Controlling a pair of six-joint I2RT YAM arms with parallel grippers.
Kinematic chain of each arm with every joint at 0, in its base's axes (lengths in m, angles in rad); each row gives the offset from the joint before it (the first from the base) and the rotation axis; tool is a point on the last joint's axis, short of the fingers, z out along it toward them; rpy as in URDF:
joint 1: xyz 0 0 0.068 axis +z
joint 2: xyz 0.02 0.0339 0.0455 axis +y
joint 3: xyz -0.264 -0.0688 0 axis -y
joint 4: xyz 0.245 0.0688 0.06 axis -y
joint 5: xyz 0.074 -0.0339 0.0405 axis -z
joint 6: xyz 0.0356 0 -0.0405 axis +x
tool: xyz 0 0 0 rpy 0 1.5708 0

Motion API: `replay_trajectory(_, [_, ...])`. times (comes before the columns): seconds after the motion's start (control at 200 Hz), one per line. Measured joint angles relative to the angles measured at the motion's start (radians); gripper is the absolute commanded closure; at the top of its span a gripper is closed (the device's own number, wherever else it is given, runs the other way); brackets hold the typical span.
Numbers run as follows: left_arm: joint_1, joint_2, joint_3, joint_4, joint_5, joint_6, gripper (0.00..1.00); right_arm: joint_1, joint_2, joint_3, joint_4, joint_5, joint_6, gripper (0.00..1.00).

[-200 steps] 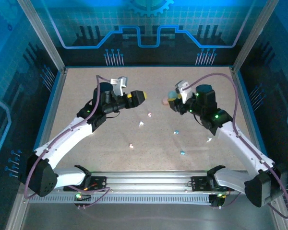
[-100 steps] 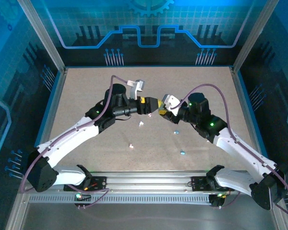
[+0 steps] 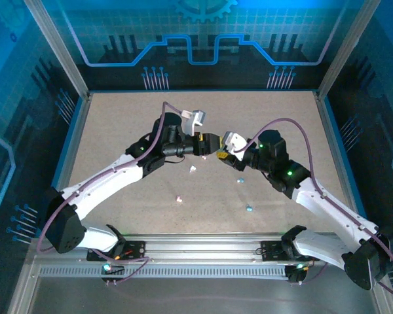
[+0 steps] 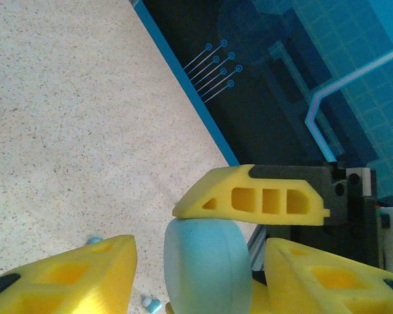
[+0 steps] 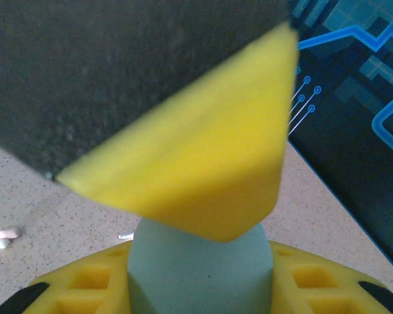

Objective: Insert the wireless bluetooth earbuds into the charging case

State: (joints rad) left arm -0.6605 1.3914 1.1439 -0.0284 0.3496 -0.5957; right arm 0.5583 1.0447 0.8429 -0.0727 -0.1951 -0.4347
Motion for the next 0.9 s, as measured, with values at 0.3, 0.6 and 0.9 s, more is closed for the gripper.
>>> replay_trajectory(0.3, [-0.002, 0.018, 0.018, -0.022, 0.032, 0.001, 0.57, 0.000, -0.005, -0.005, 0.034, -0.006, 0.012, 0.66])
replay_trajectory(0.6, [-0.003, 0.019, 0.046, -0.042, 0.045, -0.002, 0.85, 0.000, -0.021, -0.010, 0.037, -0.015, 0.038, 0.56])
replay_trajectory(0.9, [0.112, -0.051, -0.035, 0.086, 0.084, -0.204, 0.97, -0.023, -0.151, -0.114, 0.215, -0.011, 0.087, 0.26])
